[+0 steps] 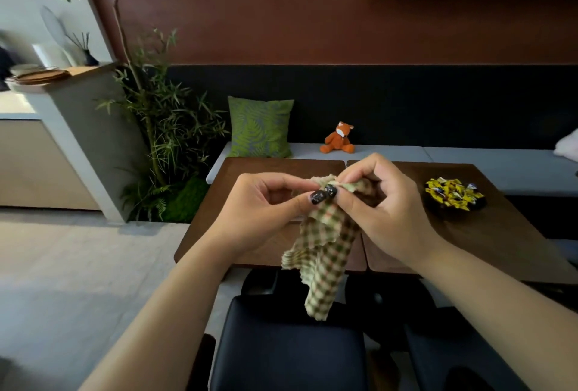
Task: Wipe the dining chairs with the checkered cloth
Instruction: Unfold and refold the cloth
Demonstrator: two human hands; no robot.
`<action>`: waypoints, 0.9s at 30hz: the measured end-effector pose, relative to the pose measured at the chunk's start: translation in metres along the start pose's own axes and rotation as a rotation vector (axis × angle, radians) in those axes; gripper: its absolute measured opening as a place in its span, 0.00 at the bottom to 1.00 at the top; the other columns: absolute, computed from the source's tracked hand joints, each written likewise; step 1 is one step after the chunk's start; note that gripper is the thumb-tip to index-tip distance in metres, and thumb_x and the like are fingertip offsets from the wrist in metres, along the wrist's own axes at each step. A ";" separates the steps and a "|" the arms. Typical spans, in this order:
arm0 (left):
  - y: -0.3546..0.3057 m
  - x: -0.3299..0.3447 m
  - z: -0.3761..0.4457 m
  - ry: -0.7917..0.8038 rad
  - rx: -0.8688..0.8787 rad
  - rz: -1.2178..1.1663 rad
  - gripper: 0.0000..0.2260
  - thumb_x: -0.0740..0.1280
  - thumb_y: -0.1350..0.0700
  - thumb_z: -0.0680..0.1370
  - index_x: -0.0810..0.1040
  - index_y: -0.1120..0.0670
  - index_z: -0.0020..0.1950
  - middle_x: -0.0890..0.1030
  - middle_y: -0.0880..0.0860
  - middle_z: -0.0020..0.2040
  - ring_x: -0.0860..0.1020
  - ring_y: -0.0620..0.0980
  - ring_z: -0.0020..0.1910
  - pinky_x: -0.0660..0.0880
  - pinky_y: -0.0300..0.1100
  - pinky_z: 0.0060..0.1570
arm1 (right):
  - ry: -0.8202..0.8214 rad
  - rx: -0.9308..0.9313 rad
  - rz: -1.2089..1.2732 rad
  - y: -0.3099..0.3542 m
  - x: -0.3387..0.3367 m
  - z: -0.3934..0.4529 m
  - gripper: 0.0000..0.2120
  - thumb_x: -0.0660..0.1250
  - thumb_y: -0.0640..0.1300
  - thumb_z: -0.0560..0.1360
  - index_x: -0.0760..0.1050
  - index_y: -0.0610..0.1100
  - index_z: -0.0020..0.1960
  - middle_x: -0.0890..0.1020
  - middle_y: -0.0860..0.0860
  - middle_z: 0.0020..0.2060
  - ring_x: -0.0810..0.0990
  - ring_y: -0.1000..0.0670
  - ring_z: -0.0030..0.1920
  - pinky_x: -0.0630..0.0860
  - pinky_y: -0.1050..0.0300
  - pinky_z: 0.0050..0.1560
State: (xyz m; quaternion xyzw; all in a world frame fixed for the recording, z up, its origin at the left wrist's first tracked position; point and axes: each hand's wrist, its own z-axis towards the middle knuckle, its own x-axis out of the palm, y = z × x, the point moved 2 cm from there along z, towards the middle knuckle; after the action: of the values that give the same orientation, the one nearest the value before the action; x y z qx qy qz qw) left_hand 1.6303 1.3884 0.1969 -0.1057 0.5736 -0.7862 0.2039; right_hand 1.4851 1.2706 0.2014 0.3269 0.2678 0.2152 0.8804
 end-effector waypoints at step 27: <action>-0.008 -0.022 0.038 0.380 0.215 0.698 0.05 0.76 0.61 0.68 0.86 0.51 0.38 0.85 0.44 0.39 0.82 0.41 0.40 0.80 0.42 0.44 | 0.783 -0.079 -1.075 0.022 -0.004 0.020 0.08 0.61 0.54 0.77 0.75 0.51 0.48 0.70 0.56 0.48 0.64 0.54 0.55 0.56 0.50 0.63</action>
State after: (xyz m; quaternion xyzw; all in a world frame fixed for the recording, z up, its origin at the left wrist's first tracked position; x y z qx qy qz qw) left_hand 1.6640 1.3679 0.2179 0.2640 0.5172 -0.7308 0.3588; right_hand 1.4896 1.2744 0.2311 0.0129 0.6853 -0.1412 0.7143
